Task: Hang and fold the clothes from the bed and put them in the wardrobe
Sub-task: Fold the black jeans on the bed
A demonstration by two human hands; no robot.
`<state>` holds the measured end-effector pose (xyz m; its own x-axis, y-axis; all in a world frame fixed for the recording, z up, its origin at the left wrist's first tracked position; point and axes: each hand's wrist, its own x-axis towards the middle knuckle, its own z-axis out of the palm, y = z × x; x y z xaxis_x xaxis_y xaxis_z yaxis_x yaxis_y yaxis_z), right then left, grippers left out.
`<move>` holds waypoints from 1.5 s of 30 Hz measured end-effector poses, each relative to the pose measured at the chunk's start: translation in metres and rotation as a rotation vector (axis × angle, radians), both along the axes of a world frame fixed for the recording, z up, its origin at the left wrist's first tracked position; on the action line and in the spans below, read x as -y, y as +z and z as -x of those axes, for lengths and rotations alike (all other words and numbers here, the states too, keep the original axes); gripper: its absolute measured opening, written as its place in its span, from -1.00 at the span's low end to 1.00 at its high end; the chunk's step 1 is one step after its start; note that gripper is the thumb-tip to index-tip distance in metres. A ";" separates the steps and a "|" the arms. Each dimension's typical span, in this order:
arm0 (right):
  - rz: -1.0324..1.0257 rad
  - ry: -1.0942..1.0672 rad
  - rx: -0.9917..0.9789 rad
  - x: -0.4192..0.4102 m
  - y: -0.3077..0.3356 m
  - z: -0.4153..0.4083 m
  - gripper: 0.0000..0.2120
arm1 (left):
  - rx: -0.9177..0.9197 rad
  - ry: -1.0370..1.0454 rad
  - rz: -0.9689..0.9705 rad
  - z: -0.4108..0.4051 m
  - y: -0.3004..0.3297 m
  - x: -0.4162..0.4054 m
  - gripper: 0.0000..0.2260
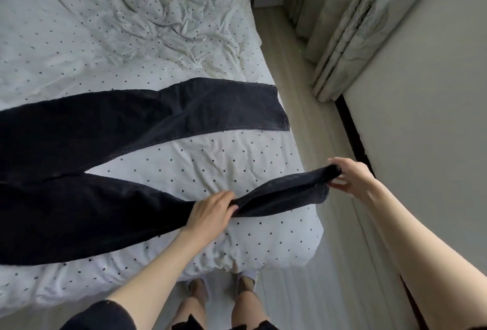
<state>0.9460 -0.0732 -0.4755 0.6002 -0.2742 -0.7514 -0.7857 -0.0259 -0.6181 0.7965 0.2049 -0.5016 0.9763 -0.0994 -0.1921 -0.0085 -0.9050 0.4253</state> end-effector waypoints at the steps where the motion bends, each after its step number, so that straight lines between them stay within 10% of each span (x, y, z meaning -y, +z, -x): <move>1: -0.033 -0.014 0.059 -0.004 0.006 -0.010 -0.92 | 0.020 0.039 -0.009 -0.005 0.004 -0.001 -0.81; 12: -0.302 0.112 0.467 -0.018 0.061 -0.047 -0.79 | 0.319 0.242 -0.139 -0.015 0.054 0.029 -0.83; 21: 0.151 0.199 -0.096 0.053 -0.067 0.047 -0.97 | -0.726 0.002 -0.002 0.029 -0.033 0.074 -0.68; 31: 0.623 0.936 0.227 -0.016 -0.112 0.004 -0.64 | -0.158 0.145 -0.131 -0.026 -0.069 0.007 -0.57; 37: 0.742 1.458 0.320 -0.064 -0.152 -0.038 -0.58 | -0.436 0.196 -0.283 -0.059 -0.104 -0.024 -0.60; 45: 0.894 1.347 0.461 -0.058 -0.123 -0.053 -0.83 | -0.023 0.250 -0.286 -0.078 -0.085 -0.024 -0.83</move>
<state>0.9992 -0.0147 -0.5988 0.8562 0.3687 -0.3618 0.3171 -0.9281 -0.1952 0.8742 0.2286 -0.5868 0.9588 0.2016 -0.2003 0.2339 -0.9601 0.1531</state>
